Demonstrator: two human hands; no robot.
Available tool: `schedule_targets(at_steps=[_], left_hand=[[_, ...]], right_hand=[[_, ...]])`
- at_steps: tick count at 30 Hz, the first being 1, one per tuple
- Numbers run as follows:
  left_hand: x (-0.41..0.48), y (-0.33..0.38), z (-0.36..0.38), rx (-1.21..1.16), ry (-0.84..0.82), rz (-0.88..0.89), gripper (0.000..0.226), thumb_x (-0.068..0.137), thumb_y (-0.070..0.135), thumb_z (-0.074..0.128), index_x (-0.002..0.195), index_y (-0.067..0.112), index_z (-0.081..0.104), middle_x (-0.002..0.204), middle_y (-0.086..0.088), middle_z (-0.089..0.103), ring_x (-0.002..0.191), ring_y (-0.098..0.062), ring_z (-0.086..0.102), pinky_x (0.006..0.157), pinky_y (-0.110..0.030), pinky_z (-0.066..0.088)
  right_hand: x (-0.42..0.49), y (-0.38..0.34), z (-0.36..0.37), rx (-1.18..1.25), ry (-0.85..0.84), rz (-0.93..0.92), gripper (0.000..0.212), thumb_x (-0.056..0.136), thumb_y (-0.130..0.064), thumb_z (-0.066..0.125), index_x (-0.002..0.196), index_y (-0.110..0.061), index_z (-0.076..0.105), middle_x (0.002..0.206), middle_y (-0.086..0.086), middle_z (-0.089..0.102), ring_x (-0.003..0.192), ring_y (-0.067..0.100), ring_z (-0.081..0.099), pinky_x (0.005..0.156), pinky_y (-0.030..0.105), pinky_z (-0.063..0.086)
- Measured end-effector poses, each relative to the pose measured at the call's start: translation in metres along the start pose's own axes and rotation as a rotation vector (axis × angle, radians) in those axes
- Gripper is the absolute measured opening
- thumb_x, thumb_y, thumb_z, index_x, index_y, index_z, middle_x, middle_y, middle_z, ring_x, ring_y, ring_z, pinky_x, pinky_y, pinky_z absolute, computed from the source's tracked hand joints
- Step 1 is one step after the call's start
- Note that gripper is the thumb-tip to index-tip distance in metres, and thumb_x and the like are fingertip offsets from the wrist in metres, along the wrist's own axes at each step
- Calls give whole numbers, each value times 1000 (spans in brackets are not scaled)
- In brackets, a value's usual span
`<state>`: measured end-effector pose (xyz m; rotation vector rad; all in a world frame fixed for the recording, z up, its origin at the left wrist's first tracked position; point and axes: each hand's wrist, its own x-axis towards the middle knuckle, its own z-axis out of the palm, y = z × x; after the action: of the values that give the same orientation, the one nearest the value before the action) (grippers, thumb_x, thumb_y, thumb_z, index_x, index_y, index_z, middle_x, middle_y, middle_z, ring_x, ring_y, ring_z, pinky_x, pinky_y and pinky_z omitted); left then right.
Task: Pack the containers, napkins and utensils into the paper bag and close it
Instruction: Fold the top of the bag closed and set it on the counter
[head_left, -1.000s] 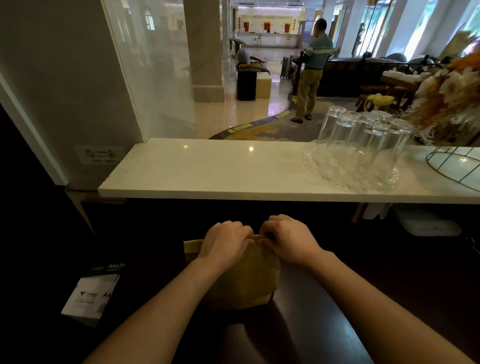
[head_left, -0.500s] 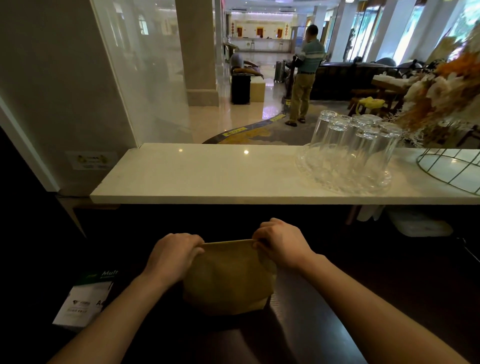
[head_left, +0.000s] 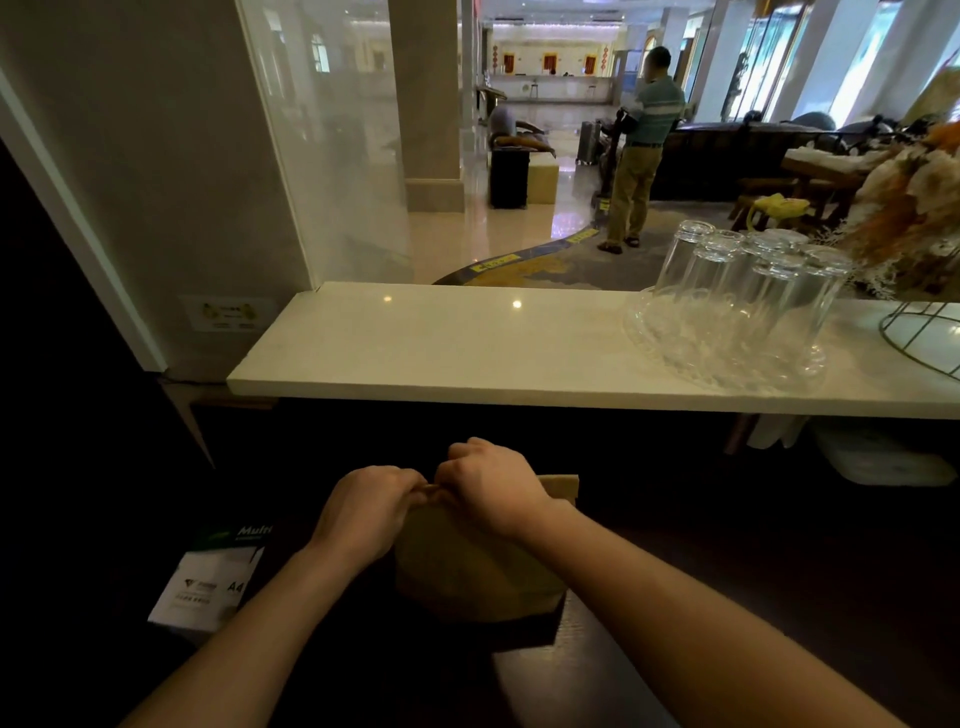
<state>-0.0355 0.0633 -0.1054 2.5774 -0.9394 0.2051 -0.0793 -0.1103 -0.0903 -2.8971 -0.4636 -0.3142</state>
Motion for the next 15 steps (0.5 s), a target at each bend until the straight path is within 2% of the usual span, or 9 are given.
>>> schedule_targets(at_steps=[4, 10, 15], left_hand=[[-8, -4, 1, -70, 26, -9, 14, 92, 24, 61, 99, 25, 72, 91, 4, 70, 85, -17, 62, 73, -34, 50], [-11, -8, 2, -145, 46, 5, 16, 89, 12, 63, 94, 23, 74, 88, 4, 69, 82, -16, 62, 70, -33, 51], [-9, -4, 6, -191, 54, 24, 22, 87, 6, 65, 100, 22, 74, 93, 4, 71, 85, -14, 63, 71, -23, 49]], right_hand=[[-17, 20, -7, -24, 0, 32, 23, 93, -40, 54, 98, -23, 69, 96, -3, 60, 92, 18, 55, 65, 30, 43], [-50, 54, -29, 4, -3, 129, 22, 93, -32, 57, 103, -21, 72, 100, -3, 65, 98, 18, 62, 76, 25, 44], [-60, 66, -37, -25, -43, 215, 16, 89, -27, 62, 99, -22, 72, 101, -4, 68, 95, 17, 64, 78, 27, 48]])
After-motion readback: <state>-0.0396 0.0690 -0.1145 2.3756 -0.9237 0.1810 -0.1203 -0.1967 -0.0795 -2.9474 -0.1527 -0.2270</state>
